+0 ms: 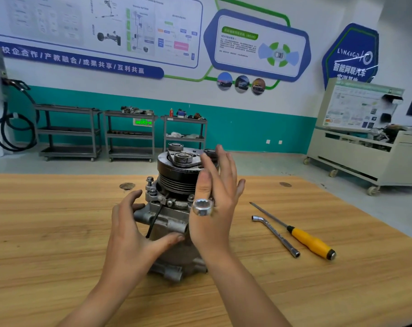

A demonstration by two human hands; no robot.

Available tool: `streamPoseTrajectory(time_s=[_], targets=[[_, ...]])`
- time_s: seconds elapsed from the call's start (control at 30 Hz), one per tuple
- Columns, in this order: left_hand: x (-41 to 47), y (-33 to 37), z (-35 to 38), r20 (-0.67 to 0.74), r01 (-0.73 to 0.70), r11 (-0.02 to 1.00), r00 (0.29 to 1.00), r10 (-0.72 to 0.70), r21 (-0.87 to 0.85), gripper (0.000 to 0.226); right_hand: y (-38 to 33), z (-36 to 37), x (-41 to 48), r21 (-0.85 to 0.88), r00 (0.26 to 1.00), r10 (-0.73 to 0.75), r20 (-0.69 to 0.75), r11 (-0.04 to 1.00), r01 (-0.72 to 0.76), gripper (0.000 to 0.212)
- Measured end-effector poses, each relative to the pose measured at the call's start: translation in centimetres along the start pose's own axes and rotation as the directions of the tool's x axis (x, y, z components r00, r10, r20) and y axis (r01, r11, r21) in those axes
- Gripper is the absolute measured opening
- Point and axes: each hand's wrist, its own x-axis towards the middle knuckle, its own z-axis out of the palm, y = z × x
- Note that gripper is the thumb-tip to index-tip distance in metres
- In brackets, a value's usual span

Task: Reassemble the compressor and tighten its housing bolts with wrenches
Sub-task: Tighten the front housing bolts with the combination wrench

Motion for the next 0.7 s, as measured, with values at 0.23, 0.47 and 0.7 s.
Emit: streamPoseTrajectory(time_s=[0.23,0.47,0.7], targets=[[0.1,0.1,-0.2,0.008,0.003,1.000,1.000,-0.002,-0.021,0.107,-2.8,-3.2,7.7,0.606,0.931,0.295,-0.217,0.788,-0.109,0.033],[0.3,-0.1,-0.2,0.006,0.003,1.000,1.000,-0.003,-0.023,0.107,2.2,-5.7,16.0,0.744,0.660,0.698,0.279,0.278,-0.608,0.059],[0.3,-0.2,-0.2,0.016,0.021,0.999,1.000,-0.021,-0.027,0.108,9.3,-2.8,14.7,0.691,0.427,0.744,0.514,-0.064,-0.720,0.053]])
